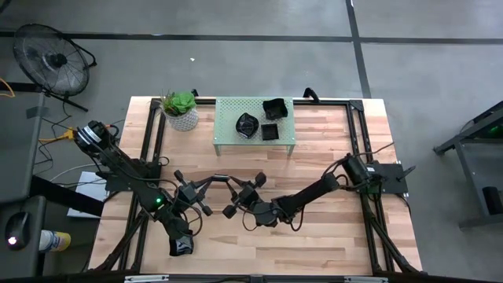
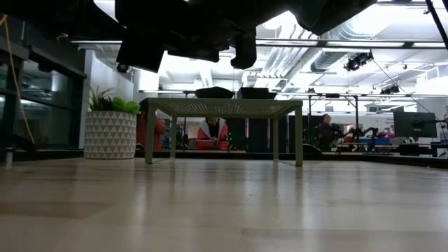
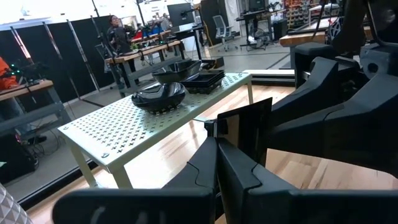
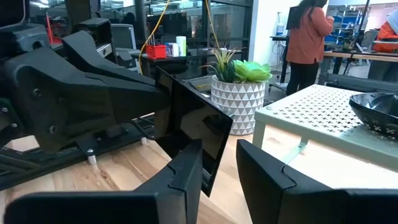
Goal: Pick & Place Mini shaped plates
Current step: Stack the square plate on top of the square plate on the shelf
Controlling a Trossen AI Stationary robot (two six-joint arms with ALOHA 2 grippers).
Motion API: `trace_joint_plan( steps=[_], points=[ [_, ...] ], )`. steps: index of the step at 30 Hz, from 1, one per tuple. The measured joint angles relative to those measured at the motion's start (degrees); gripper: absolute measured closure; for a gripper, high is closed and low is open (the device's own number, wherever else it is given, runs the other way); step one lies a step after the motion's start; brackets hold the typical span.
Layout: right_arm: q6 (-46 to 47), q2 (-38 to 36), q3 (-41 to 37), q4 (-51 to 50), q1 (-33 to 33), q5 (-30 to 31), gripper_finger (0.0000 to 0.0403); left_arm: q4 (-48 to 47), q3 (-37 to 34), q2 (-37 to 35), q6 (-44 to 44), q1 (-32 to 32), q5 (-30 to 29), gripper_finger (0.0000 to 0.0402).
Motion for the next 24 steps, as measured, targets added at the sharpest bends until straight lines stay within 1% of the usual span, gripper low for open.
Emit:
trace_joint_plan(
  steps=[21, 24],
  points=[
    [0.0, 0.0, 0.0, -0.1, 0.0, 0.6, 0.0309, -0.1, 0.0, 0.0, 0.0, 0.0, 0.1, 0.0401],
    [0.0, 0.0, 0.0, -0.1, 0.3, 0.6, 0.0316, -0.2, 0.0, 0.0, 0.0, 0.0, 0.1, 0.0401]
  ],
)
